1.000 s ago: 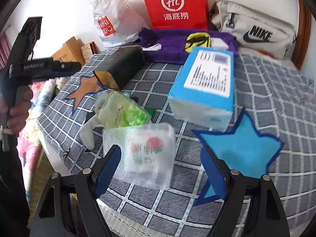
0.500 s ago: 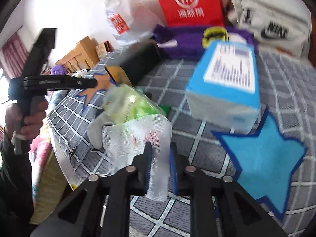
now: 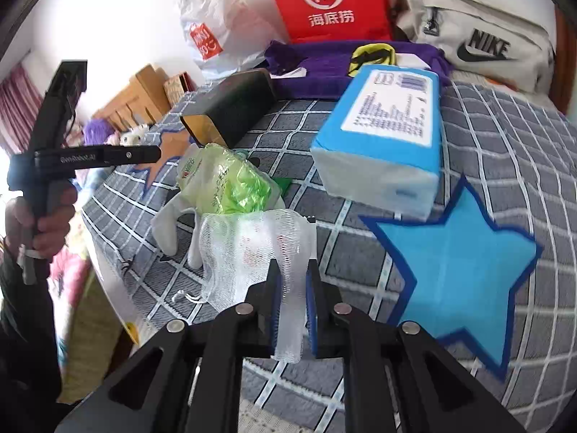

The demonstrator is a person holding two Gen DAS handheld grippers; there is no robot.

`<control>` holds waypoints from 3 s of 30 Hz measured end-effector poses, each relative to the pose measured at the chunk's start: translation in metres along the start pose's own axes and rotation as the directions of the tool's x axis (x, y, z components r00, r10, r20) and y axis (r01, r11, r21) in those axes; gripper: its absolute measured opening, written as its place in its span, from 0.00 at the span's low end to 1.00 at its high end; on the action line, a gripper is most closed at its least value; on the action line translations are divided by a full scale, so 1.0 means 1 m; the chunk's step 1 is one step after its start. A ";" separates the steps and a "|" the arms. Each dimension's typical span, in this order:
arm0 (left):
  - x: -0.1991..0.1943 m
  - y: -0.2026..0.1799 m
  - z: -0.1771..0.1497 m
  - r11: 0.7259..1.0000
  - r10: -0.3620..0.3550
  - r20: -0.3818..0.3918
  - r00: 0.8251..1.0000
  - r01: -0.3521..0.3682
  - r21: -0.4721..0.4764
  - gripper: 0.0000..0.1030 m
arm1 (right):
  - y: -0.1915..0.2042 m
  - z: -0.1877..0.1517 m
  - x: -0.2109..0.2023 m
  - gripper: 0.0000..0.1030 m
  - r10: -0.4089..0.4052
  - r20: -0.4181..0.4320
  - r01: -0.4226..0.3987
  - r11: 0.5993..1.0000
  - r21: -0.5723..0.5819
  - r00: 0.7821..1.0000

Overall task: Organize soft objects
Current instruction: 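Place the mesh bag on the blue star with the right gripper while the left grasps the black strap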

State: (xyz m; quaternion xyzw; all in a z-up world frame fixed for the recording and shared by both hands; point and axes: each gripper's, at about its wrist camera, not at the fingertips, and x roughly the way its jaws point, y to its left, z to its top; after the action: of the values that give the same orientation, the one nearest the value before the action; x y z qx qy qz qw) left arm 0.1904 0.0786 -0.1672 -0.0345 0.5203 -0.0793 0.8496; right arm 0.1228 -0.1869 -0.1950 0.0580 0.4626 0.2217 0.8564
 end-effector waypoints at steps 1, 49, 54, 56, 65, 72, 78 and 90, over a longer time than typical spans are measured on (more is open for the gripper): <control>0.001 0.000 0.000 1.000 0.002 -0.003 1.000 -0.002 0.000 0.57 | -0.001 -0.001 -0.004 0.11 0.010 0.008 -0.010 1.000 0.008 1.000; 0.028 -0.001 -0.035 0.976 -0.069 -0.055 0.996 0.079 0.204 0.21 | -0.075 -0.014 -0.010 0.82 -0.155 -0.063 0.165 0.962 0.215 0.986; 0.038 -0.017 -0.030 0.963 -0.039 -0.054 0.998 0.052 0.263 0.23 | -0.074 -0.014 -0.010 0.83 -0.153 -0.065 0.164 0.956 0.244 0.986; 0.043 -0.021 -0.026 0.962 -0.037 -0.053 0.998 0.050 0.269 0.31 | -0.072 -0.012 -0.010 0.83 -0.145 -0.065 0.157 0.955 0.251 0.987; 0.054 -0.027 -0.018 0.970 -0.012 0.003 1.000 0.011 0.243 0.28 | -0.045 -0.002 0.019 0.99 -0.240 -0.099 0.254 0.953 0.165 0.966; 0.053 -0.024 -0.017 0.976 -0.038 -0.002 0.999 0.038 0.213 0.20 | -0.026 -0.006 0.034 1.00 -0.350 -0.107 0.357 0.933 0.051 0.930; 0.046 -0.017 -0.018 0.984 -0.075 -0.009 0.997 0.076 0.161 0.19 | -0.029 -0.008 0.022 0.75 -0.367 -0.095 0.373 0.926 0.055 0.925; 0.006 -0.010 -0.014 0.990 -0.051 0.057 0.997 0.042 0.137 0.19 | -0.035 0.002 -0.018 0.13 -0.264 -0.029 0.266 0.957 0.118 0.964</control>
State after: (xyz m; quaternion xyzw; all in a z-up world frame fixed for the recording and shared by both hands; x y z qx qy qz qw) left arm 0.1792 0.0685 -0.1775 0.0089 0.4867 -0.1332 0.8633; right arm 0.1274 -0.2258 -0.1906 0.0456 0.4844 0.0769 0.8703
